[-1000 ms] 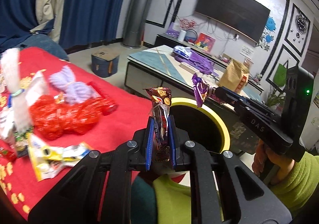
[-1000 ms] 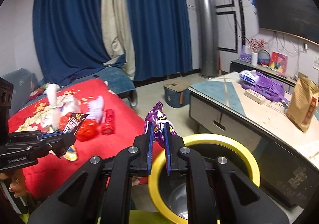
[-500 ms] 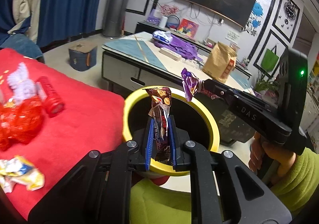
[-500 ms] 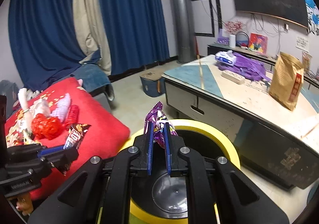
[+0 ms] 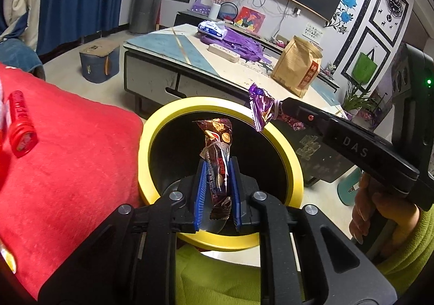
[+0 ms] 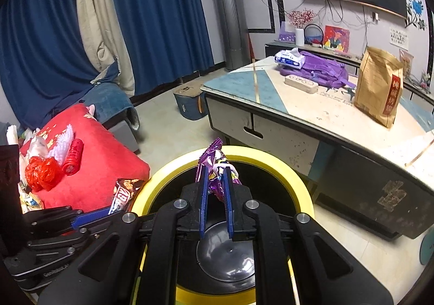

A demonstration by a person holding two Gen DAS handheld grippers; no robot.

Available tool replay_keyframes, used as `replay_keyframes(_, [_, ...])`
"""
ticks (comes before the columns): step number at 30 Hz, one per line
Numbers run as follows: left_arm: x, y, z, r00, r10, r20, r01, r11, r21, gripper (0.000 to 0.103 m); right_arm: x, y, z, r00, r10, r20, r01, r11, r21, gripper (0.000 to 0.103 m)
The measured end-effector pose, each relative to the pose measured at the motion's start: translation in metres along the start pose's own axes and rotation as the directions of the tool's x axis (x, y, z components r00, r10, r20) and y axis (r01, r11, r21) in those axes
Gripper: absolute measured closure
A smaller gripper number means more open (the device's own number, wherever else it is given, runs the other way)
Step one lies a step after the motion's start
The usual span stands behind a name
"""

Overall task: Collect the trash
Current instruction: 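Open both tools to drop the wrappers into the bin, then move both open tools back toward the trash on the bed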

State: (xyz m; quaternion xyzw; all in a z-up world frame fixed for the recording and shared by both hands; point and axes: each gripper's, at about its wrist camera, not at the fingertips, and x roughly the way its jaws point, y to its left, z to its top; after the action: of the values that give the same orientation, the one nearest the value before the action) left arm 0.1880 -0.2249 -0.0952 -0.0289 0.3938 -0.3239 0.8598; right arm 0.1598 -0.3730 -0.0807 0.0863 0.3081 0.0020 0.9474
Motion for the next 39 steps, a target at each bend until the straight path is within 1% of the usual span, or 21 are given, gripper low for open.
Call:
replay_keyframes(3, [0.007,0.001,0.001,1.0,-0.003,-0.013,0.003,1.0,-0.005,0.092,0.003,-0.004,0.0,1.0,0.0,-0.007,0.0,1.0,0.015,0.088])
replay_keyframes(4, [0.008,0.002,0.001,1.0,-0.002,-0.015,0.002,1.0,-0.011,0.091,0.005,-0.006,0.0,1.0,-0.001,-0.012,0.001,1.0,0.023,0.087])
replay_keyframes(5, [0.009,0.004,0.001,1.0,-0.001,-0.017,0.001,1.0,-0.018,0.084,0.005,-0.007,0.0,1.0,0.0,-0.013,0.0,1.0,0.027,0.083])
replay_keyframes(6, [0.009,0.004,0.0,1.0,-0.002,-0.017,0.002,1.0,-0.022,0.079,0.005,-0.008,0.0,1.0,-0.001,-0.013,0.001,1.0,0.03,0.075])
replay_keyframes(7, [0.009,0.005,0.0,1.0,-0.003,-0.015,0.003,1.0,-0.027,0.069,0.004,-0.01,0.0,1.0,-0.006,-0.009,0.007,0.999,0.036,0.072])
replay_keyframes(8, [0.008,0.005,0.0,1.0,-0.004,-0.011,0.004,1.0,-0.027,0.063,0.004,-0.01,0.001,1.0,-0.005,-0.004,0.005,0.999,0.041,0.067])
replay_keyframes(9, [0.007,0.005,0.001,1.0,-0.002,-0.006,0.002,1.0,-0.026,0.061,0.003,-0.01,0.001,1.0,-0.005,-0.002,0.005,0.999,0.043,0.065])
replay_keyframes(10, [0.006,0.005,0.001,1.0,-0.001,-0.002,0.001,1.0,-0.025,0.056,0.003,-0.01,0.001,1.0,-0.008,0.001,0.008,0.999,0.042,0.065])
replay_keyframes(12, [0.002,0.007,0.002,1.0,0.001,0.009,-0.001,0.999,-0.034,0.045,0.0,-0.011,0.002,1.0,-0.012,0.012,0.012,0.999,0.044,0.06])
replay_keyframes(14, [-0.002,0.009,0.002,1.0,-0.002,0.019,0.003,0.999,-0.047,0.024,-0.003,-0.011,0.003,1.0,-0.019,0.024,0.018,0.999,0.044,0.057])
replay_keyframes(16, [-0.007,0.01,0.002,0.999,0.014,0.034,-0.012,0.998,-0.057,0.01,-0.006,-0.011,0.004,0.999,-0.024,0.038,0.023,0.999,0.045,0.055])
replay_keyframes(18, [-0.013,0.013,0.002,0.998,0.032,0.049,-0.028,0.997,-0.074,0.01,-0.009,-0.012,0.006,0.998,-0.03,0.048,0.027,0.998,0.048,0.051])
replay_keyframes(24, [-0.038,0.017,0.005,0.99,0.091,0.11,-0.081,0.992,-0.096,0.011,-0.02,-0.006,0.009,0.996,-0.027,0.085,0.024,0.999,0.038,0.046])
replay_keyframes(28, [-0.057,0.017,0.007,0.978,0.139,0.158,-0.126,0.988,-0.09,0.01,-0.03,0.003,0.012,0.993,-0.007,0.118,0.004,1.0,0.019,0.044])
replay_keyframes(30, [-0.065,0.018,0.006,0.972,0.155,0.176,-0.14,0.986,-0.094,0.01,-0.035,0.008,0.013,0.991,0.008,0.134,-0.009,1.0,0.009,0.042])
replay_keyframes(33, [-0.075,0.02,0.007,0.965,0.175,0.194,-0.157,0.982,-0.105,0.011,-0.042,0.017,0.015,0.988,0.033,0.151,-0.033,0.999,-0.001,0.041])
replay_keyframes(39, [-0.103,0.028,0.006,0.939,0.239,0.247,-0.214,0.969,-0.123,0.01,-0.056,0.04,0.017,0.979,0.099,0.177,-0.091,0.994,-0.054,0.039])
